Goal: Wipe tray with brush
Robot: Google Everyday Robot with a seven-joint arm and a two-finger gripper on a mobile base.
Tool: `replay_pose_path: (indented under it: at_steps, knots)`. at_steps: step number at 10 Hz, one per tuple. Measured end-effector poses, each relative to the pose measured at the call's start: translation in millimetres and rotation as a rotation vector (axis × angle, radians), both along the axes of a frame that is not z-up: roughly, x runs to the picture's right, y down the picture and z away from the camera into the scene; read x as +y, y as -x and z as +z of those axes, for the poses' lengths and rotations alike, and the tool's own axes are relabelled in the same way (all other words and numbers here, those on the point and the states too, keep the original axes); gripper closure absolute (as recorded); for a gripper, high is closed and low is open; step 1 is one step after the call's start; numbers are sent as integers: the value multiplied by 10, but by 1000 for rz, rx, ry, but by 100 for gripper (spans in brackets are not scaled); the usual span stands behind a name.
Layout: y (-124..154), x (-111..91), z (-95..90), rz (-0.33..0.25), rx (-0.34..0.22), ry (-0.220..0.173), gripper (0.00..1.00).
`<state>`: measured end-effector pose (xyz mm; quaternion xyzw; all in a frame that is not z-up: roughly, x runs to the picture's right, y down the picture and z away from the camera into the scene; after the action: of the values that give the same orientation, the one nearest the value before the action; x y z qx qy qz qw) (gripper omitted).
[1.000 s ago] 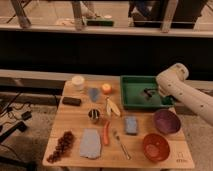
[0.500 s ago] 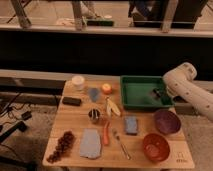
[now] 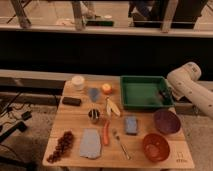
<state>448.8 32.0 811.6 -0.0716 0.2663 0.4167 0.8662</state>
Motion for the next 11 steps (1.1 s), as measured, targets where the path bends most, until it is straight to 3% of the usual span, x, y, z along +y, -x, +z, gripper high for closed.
replay_pose_path:
  at_steps: [3,6,11]
  knots:
    - [-46,2,98,0,5,33,82]
    - [-31,-78,205,-17,2,42,82]
    - [23,-444,568,-59,-1,27,82]
